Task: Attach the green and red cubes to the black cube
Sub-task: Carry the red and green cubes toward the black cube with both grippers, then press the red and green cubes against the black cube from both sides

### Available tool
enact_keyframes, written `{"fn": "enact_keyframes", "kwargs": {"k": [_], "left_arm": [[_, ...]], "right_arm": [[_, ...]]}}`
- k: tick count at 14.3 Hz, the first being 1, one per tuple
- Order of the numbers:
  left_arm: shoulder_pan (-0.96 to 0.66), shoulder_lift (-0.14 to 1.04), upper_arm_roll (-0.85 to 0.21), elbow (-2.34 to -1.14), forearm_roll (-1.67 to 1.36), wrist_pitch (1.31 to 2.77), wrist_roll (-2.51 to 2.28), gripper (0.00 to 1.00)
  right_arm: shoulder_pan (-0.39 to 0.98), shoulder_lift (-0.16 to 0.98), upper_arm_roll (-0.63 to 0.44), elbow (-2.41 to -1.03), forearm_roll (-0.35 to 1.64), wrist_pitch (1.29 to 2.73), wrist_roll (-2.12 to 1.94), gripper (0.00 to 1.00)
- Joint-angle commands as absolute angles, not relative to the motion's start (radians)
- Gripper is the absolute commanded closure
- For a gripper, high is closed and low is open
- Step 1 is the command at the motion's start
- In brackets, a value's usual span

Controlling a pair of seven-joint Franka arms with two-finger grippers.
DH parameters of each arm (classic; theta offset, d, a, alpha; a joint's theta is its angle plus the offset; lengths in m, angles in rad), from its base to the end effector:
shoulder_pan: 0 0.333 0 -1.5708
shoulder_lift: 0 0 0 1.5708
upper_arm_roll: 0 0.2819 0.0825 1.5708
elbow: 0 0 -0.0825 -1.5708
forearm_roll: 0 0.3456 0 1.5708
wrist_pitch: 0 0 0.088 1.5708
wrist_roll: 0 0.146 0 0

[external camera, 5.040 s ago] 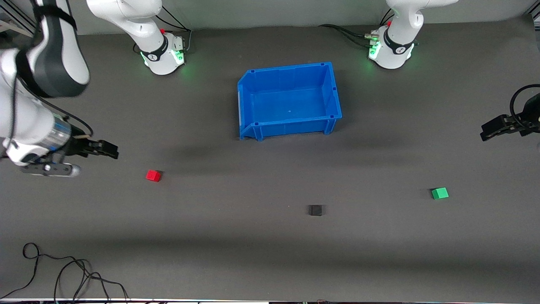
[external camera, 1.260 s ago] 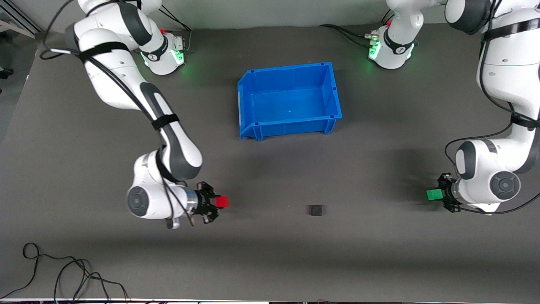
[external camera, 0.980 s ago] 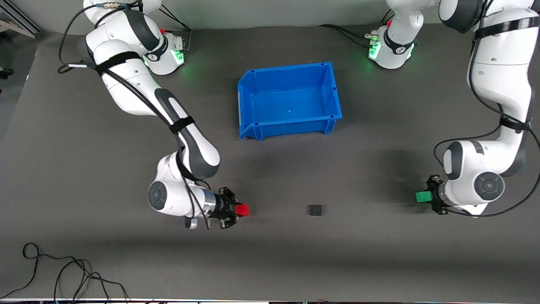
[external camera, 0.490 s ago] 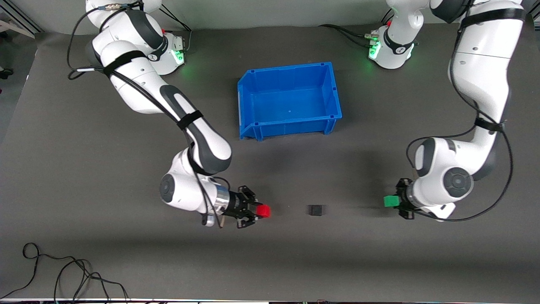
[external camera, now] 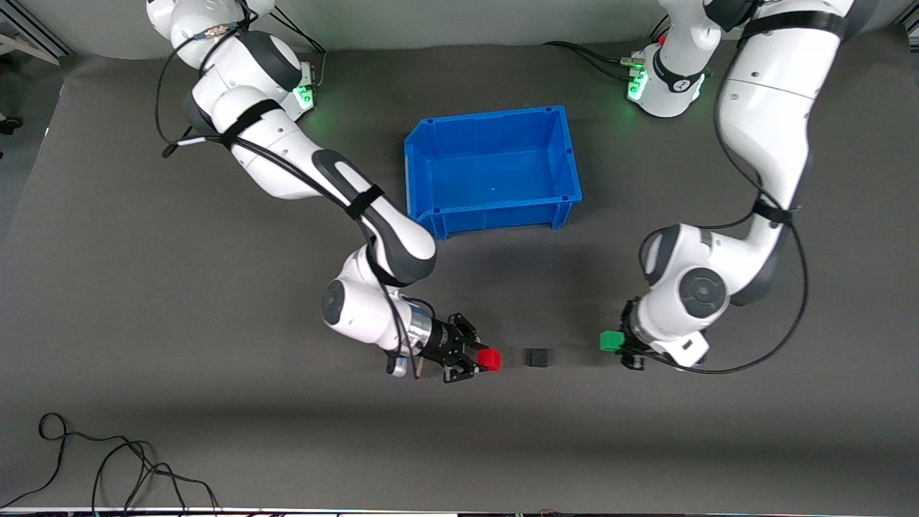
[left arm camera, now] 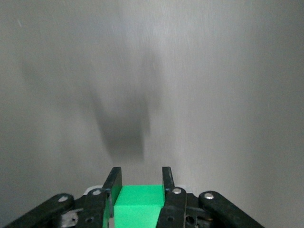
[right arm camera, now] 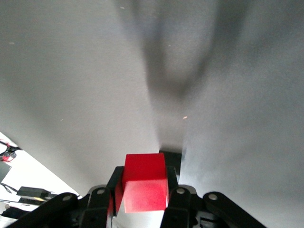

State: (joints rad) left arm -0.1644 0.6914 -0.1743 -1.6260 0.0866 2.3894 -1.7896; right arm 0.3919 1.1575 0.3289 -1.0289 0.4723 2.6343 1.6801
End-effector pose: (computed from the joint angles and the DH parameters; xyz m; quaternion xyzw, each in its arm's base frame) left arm 0.6197 -0.2046 0.1896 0.7529 0.6564 -0.0004 0.0480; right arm 0.6381 0.4284 0.1671 -0.6531 0.6678 0.1771 0.3102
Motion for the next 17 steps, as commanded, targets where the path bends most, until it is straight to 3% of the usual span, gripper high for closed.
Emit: {"fn": "enact_keyframes", "kwargs": {"k": [1, 7, 17], "left_arm": [[-0.209, 0.742, -0.160, -1.565, 0.077, 2.424, -1.819, 1.00], [-0.236, 0.886, -0.160, -1.399, 0.087, 2.470, -1.821, 1.00], [-0.275, 0.930, -0.155, -1.382, 0.092, 2.507, -1.821, 1.00]], "right_arm": [[0.423, 1.225, 0.330, -0.944, 0.491, 2.678, 1.697, 0.89], [0.454, 1.265, 0.334, -0.925, 0.492, 2.735, 1.695, 0.89], [0.457, 1.285, 0.347, -0.920, 0.492, 2.749, 1.697, 0.89]]}}
